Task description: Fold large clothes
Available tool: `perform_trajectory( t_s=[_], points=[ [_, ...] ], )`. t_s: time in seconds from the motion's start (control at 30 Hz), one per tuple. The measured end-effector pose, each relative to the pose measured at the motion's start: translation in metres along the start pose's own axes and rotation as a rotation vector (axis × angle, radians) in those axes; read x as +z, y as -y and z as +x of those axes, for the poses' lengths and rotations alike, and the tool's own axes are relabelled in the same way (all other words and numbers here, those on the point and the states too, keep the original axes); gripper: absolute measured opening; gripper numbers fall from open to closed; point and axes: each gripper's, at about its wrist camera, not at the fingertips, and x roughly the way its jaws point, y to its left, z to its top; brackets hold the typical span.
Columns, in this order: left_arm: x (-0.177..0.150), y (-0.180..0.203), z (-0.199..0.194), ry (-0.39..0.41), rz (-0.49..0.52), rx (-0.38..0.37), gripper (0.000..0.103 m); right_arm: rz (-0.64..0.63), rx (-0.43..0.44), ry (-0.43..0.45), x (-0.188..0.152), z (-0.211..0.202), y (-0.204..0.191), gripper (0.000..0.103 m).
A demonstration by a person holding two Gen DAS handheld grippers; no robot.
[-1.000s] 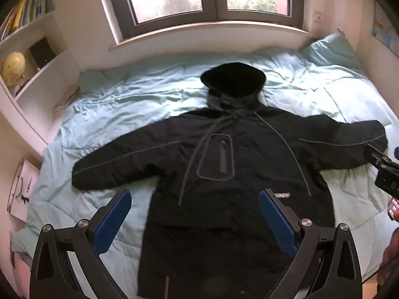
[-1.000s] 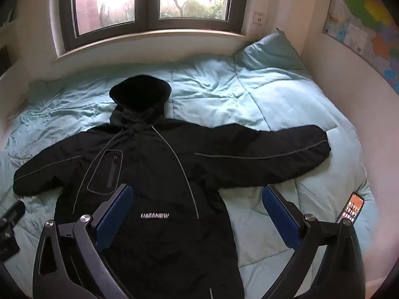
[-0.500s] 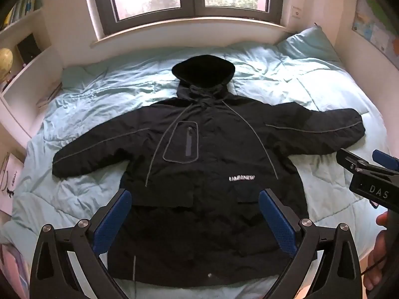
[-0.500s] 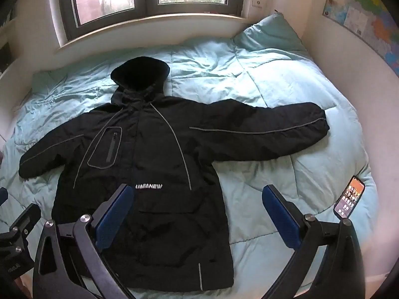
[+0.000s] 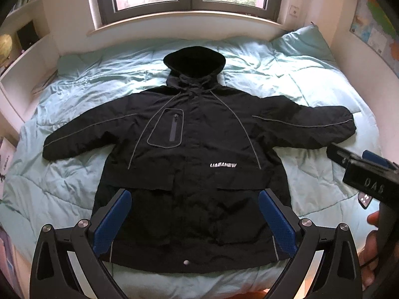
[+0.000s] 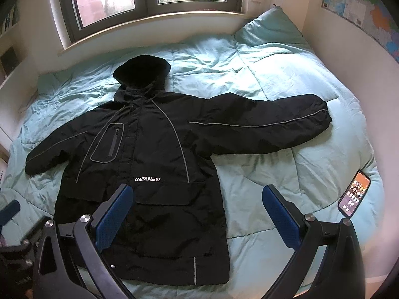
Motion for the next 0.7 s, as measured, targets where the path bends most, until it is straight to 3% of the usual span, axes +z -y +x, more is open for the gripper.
perform_trajectory(
  t_s=[0.2,0.57,0.7],
  points=[
    [-0.004,-0.002,0.002,-0.023,-0.063,-0.042,0.102,-0.008,-0.008,0.001,0.002,0.004,0.004,0.103],
    [-0.006,-0.009,0.001,-0.042,-0.062,0.003,0.102,-0.011,0.046,-0.023,0.008,0.012,-0.005,0.103],
    [-0.004,-0.029,0.002,-0.048,-0.105,-0.043,0.102,-0.005,0.066,-0.033,0.008,0.012,-0.019,0.103]
  ],
)
